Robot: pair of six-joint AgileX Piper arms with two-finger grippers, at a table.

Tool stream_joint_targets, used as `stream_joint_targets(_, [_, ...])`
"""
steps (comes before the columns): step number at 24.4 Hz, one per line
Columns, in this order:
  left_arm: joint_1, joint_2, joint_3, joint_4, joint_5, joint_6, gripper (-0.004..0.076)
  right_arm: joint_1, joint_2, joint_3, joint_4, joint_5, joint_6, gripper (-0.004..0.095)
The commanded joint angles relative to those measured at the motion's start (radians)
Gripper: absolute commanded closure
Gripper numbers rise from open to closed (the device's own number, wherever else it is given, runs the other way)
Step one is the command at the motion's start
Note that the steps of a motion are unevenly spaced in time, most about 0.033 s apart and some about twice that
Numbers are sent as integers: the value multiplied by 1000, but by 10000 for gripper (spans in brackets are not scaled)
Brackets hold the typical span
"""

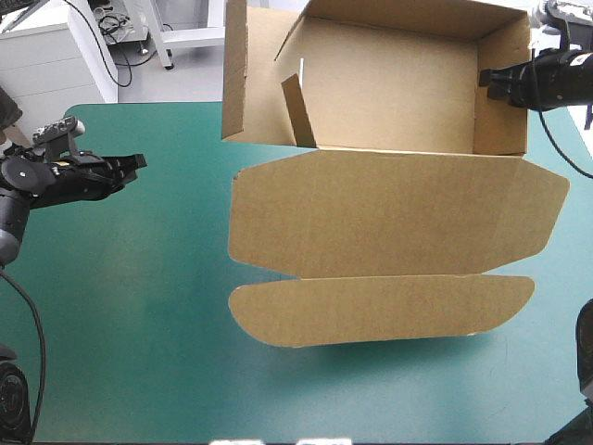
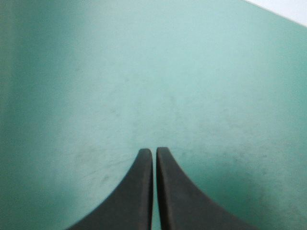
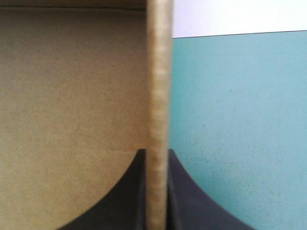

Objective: Fold the box

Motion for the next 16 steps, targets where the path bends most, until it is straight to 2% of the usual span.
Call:
stream_joint_targets(1, [-1,-34,-31,-252,-35,164,715,-7,-51,24,61,10,-9,928])
stream_joint_targets(3, [-1,-34,-31,-342,8,267,715,-7,-51,54,63,10,-12,928])
stream_joint_targets(7, [-1,-34,-31,-365,93,267,713,-7,-51,66,123,10,-38,928])
stream_joint_targets(9, [-1,-34,-31,-370,125,267,673,-7,-52,66,147,10,-52,928])
stream_joint_targets(12, [-1,-34,-31,-370,185,264,532,-7,-52,66,135,10,-53,928])
stream_joint_targets(16, [-1,-34,-31,-375,236,257,260,-7,-52,66,133,10,-56,928])
